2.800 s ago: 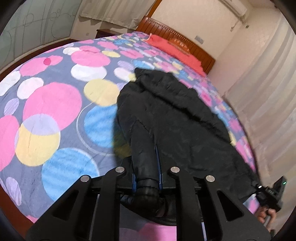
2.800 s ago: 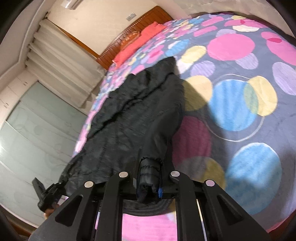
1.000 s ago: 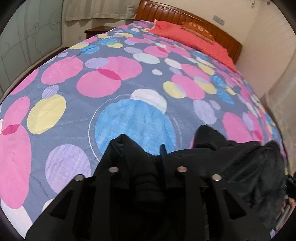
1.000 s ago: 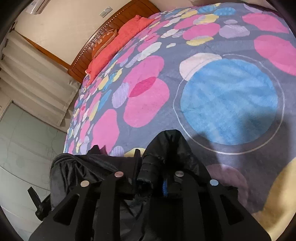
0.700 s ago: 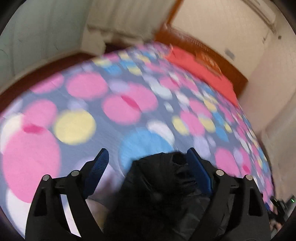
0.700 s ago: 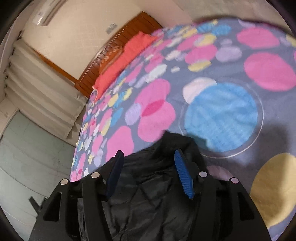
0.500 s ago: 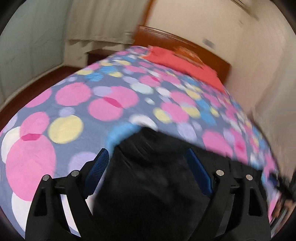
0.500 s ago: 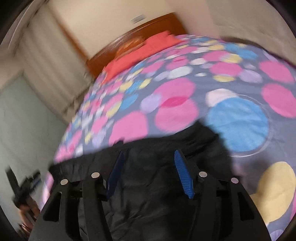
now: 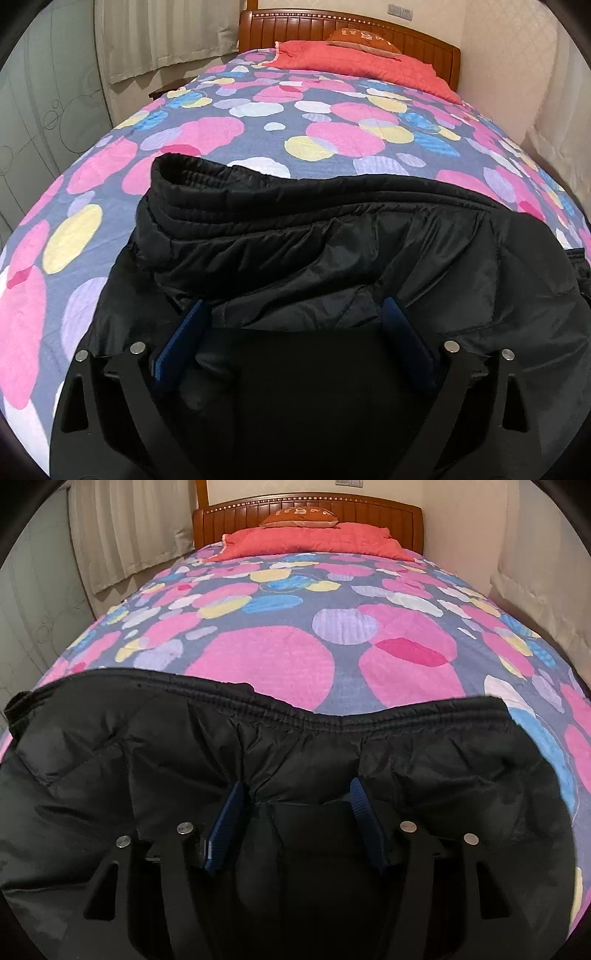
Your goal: Fold large clothes
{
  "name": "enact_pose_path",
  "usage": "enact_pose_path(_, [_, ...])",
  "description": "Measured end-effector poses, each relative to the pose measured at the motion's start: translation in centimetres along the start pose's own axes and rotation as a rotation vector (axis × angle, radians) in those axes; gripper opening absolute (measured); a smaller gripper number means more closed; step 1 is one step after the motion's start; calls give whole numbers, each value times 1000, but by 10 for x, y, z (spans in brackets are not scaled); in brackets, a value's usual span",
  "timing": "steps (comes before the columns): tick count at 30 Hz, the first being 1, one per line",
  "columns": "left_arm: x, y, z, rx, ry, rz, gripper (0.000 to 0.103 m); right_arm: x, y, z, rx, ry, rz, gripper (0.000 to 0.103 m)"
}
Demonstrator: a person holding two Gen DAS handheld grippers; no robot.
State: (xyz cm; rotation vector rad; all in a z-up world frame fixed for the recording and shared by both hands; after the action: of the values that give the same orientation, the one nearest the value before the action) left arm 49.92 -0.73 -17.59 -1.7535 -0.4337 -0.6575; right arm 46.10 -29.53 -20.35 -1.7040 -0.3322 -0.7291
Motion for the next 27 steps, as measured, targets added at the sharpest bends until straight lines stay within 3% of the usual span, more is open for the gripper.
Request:
enact_pose_path(8, [-2, 8, -1, 13, 4, 29, 98, 1, -3, -1, -6, 18, -11, 62])
enact_pose_path(11, [-9, -18, 1, -24, 6, 40, 98, -4, -27, -12, 29, 62, -16, 62])
enact_pose_path(15, [-20, -73, 12, -37, -13, -33, 98, -20, -77, -47, 44, 145, -67, 64])
enact_pose_path(22, [-85, -158, 66, -29, -245, -132, 98, -86, -136, -122, -63, 275, -80, 72])
enact_pose_path(24, [-106, -167, 77, -63, -338, -140, 98, -110, -142, -139, -65, 335, -50, 73])
enact_pose_path(27, [-140, -166, 86, -158, -481, -138, 98, -148, -140, -151, -1, 454, 17, 73])
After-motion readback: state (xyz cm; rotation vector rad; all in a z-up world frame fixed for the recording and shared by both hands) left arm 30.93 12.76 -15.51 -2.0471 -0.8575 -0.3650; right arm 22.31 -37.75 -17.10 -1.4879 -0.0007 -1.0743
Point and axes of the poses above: each gripper's, at about its wrist camera, not at the fingertips, and y roughly the way its jaws point, z to its left, x to its top, the point moved 7 cm from there along y, roughly the way its jaws point, and after that the axes turned 12 degrees about -x, right-handed, at the moved point
